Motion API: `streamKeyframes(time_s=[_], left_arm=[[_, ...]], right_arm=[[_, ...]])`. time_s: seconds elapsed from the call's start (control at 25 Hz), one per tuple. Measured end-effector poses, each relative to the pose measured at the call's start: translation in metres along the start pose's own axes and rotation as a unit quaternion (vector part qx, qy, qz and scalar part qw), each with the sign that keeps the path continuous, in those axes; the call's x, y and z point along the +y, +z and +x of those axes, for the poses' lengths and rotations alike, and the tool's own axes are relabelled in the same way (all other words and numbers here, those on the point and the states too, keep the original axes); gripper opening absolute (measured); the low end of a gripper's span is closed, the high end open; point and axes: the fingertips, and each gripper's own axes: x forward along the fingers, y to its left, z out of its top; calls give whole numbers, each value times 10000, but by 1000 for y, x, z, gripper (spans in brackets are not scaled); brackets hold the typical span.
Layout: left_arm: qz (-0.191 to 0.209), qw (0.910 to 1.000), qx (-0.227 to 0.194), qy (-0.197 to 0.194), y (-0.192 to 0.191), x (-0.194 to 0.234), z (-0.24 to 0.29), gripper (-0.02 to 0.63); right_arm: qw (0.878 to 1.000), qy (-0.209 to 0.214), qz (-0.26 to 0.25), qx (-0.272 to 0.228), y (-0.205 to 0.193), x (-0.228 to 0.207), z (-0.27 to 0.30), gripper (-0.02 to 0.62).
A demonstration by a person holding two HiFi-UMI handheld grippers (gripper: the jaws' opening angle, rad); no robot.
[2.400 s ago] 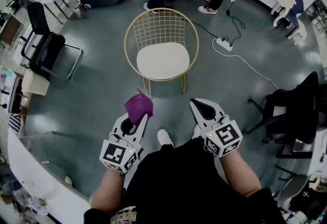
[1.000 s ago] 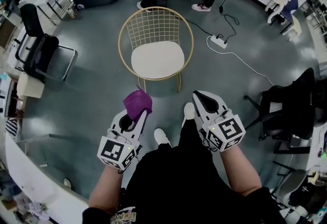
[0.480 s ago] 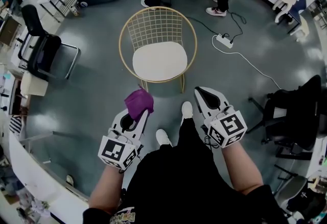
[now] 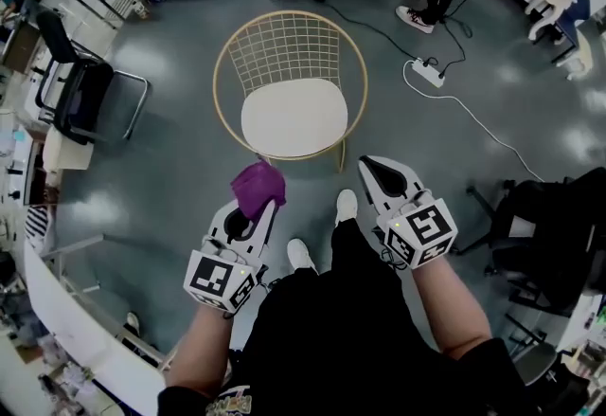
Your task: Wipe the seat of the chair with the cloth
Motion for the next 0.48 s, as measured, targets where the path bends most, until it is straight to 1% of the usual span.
streamKeyframes(time_s=[0.24,0.48], left_arm=[[-86,9999,-21,136,14,-1,41,71],[-108,9996,-141,205,22,-11,61,71]], right_arm=[[9994,301,-92,127,7,-33,17,12],[9992,351,-117,139,15,-54,19,12]])
